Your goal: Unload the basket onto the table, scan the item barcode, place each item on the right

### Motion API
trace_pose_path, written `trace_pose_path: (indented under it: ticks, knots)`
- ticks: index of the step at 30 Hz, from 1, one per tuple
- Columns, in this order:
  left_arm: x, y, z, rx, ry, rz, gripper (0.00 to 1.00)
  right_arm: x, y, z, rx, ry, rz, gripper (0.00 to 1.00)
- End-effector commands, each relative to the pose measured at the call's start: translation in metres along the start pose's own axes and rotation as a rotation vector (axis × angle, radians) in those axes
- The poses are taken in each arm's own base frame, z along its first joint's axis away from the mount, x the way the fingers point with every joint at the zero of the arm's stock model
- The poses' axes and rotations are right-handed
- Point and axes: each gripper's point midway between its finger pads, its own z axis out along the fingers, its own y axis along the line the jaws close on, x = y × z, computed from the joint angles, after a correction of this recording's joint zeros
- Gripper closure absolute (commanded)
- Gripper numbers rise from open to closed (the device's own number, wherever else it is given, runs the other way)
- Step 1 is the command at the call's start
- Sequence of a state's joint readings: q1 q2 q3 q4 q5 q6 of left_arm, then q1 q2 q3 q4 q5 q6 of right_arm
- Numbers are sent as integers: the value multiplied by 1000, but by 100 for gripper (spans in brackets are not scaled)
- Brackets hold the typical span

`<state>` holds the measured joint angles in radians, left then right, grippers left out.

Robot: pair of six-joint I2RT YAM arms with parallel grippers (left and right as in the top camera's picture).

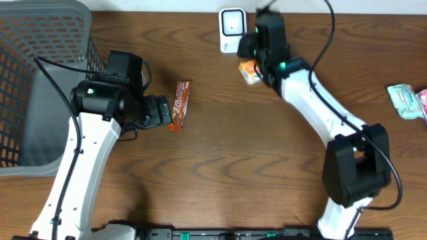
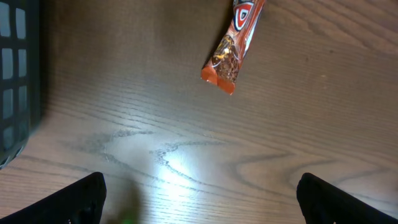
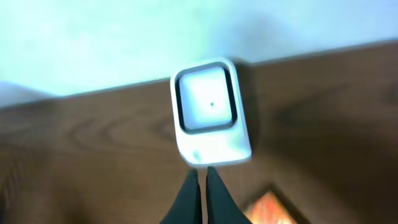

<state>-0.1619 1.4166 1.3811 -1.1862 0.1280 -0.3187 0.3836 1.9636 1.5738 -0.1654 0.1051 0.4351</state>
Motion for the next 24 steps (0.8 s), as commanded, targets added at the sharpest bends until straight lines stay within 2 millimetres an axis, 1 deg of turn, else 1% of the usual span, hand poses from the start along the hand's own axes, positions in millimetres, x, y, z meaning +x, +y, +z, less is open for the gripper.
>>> trace_pose_path:
  ticks: [1, 3, 5, 7, 9, 10, 11, 13, 15, 16, 18, 19, 22, 24]
  knots:
    - [0, 1, 0, -8, 3, -12, 2, -24, 7, 21, 47, -17, -72, 99]
    - [0, 1, 0, -8, 3, -12, 2, -25, 1, 31, 98, 32, -80, 99]
    - [0, 1, 0, -8, 3, -12, 2, -24, -12, 37, 147, 68, -57, 98]
    - [0, 1, 0, -8, 3, -12, 2, -22, -28, 41, 175, 93, -12, 82]
    - [0, 1, 0, -8, 3, -12, 2, -18, -43, 44, 165, 131, 10, 76]
    - [0, 1, 0, -8, 3, -12, 2, -10, -50, 49, 95, 190, -3, 73]
    - [0, 1, 0, -8, 3, -12, 2, -5, -50, 51, 29, 227, -27, 68]
    - [0, 1, 0, -8, 3, -12, 2, 9, -55, 56, -69, 299, -44, 54]
    - [0, 1, 0, -8, 3, -12, 2, 25, -71, 59, -105, 371, -25, 41]
    - [0, 1, 0, -8, 3, -12, 2, 33, -82, 61, -109, 403, -6, 37]
    - [0, 1, 0, -8, 3, -12, 2, 50, -94, 65, -154, 465, 9, 36]
    - [0, 1, 0, -8, 3, -12, 2, 60, -96, 67, -209, 499, 12, 35]
    - [0, 1, 0, -8, 3, -12, 2, 87, -90, 70, -397, 567, 16, 31]
    - [0, 1, 0, -8, 3, -12, 2, 105, -92, 74, -447, 608, 42, 31]
